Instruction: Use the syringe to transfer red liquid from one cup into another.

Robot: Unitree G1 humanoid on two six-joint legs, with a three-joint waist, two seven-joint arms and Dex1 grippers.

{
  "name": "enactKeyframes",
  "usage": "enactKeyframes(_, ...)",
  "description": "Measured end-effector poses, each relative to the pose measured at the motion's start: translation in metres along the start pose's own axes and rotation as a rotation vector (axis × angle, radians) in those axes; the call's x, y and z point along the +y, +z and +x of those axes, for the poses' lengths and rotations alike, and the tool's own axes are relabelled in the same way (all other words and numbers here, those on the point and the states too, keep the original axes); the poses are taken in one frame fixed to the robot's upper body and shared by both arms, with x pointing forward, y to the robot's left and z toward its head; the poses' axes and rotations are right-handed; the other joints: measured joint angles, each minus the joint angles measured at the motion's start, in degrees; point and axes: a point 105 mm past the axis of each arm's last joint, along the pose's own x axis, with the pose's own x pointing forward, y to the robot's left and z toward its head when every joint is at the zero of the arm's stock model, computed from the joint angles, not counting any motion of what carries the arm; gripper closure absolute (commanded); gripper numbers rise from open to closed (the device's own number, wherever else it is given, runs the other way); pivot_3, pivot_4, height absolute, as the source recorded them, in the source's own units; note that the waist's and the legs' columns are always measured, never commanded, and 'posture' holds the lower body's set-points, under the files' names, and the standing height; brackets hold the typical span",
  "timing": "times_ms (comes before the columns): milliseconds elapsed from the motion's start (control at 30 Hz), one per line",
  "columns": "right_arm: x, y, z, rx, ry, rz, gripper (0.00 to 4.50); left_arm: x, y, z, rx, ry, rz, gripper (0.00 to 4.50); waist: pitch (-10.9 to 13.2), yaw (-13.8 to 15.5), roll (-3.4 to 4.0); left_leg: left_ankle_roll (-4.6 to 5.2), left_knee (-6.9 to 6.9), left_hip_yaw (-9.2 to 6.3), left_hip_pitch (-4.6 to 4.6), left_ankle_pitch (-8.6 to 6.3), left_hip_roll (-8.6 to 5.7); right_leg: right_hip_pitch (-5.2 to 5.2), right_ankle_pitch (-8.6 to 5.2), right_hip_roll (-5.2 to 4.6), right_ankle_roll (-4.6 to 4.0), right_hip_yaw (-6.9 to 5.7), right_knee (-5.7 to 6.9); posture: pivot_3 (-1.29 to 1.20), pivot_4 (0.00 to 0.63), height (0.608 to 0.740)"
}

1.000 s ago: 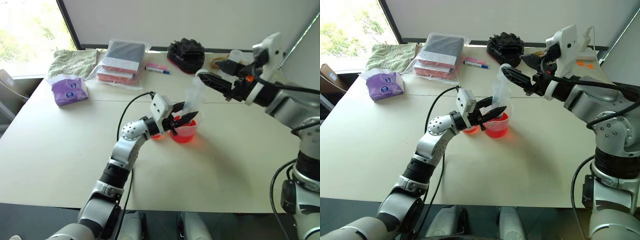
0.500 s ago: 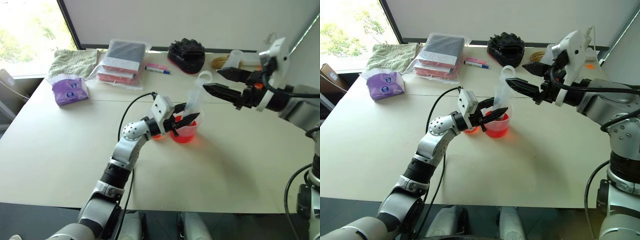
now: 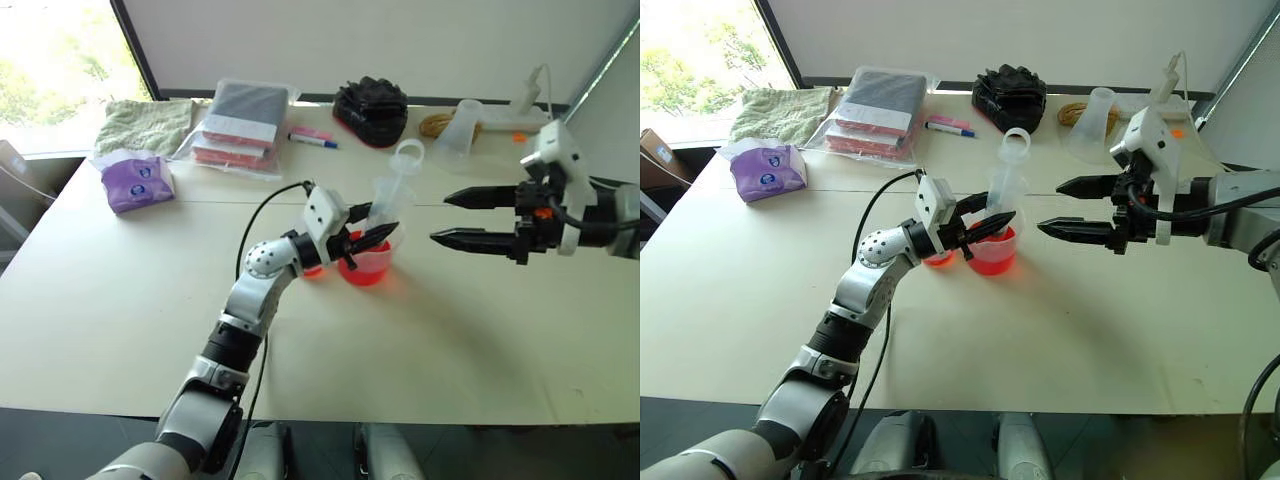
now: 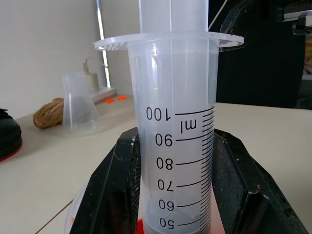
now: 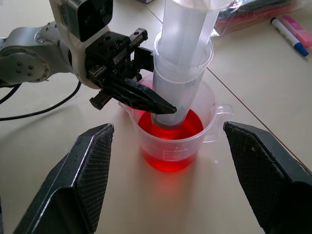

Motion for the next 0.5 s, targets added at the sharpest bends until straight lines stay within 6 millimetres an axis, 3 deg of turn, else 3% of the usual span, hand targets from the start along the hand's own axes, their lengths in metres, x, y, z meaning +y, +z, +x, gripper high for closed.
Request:
enactKeyframes(133, -0.002, -0.001, 0.002, 0.013, 0.013, -0.013, 0.75, 0.009, 0.007, 0.0, -0.011, 0.026, 0.008, 2.99, 0.0, 0.1, -0.01, 0.0, 0.0, 0.0, -0.01, 0.0, 0.01, 0.0, 0.0, -0.01, 0.0, 0.0, 0.0, 0.0, 0.15, 0.74)
enactKeyframes(500, 0.0, -0.002, 0.007, 0.022, 0.043, -0.026, 0.75, 0.022, 0.051, 0.0, -0.114, 0.066, 0.017, 2.99, 0.0, 0.1, -0.01, 0.0, 0.0, -0.01, -0.02, 0.0, 0.04, 0.0, 0.0, -0.05, 0.0, 0.0, -0.01, 0.0, 0.15, 0.74)
